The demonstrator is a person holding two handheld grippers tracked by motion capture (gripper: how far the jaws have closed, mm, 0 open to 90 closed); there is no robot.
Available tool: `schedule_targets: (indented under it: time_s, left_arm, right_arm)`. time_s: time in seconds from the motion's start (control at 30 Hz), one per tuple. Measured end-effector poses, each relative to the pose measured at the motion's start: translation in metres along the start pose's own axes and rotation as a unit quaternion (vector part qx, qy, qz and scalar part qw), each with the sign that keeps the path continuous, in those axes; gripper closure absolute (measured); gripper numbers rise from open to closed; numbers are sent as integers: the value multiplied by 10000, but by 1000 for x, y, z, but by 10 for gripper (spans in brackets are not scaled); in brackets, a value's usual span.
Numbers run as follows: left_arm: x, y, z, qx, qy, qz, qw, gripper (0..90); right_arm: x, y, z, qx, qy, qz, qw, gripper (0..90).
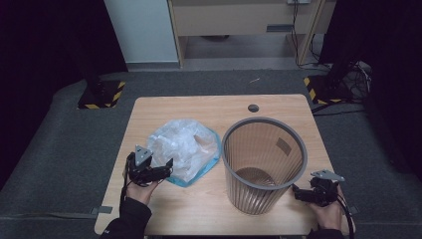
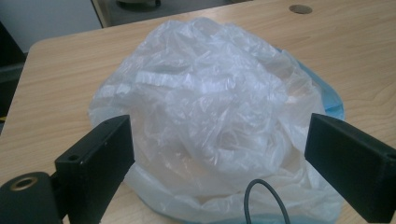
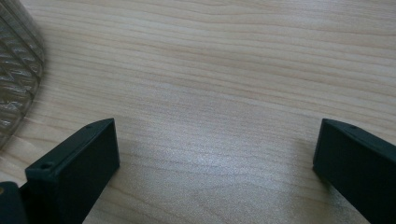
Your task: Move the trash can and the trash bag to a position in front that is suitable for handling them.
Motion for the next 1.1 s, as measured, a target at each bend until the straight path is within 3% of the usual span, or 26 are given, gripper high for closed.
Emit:
schedule_targets:
  time_s: [0.43,1.1]
  left_arm:
    - [20,15,14,26,-73,167,9998,82]
    - [53,15,19,-96,-82,53,9999,90]
  right_arm:
    - [0,0,0,9,-5,-2,10000,3]
    - [0,0,0,16,-11,-2,10000,4]
Point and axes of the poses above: each handheld gripper's, and its own axes: x roughly forward along the jaws, y roughly out of its top, z roughly to its right, the point moved 3 cm from there along x, roughly forward along the jaws
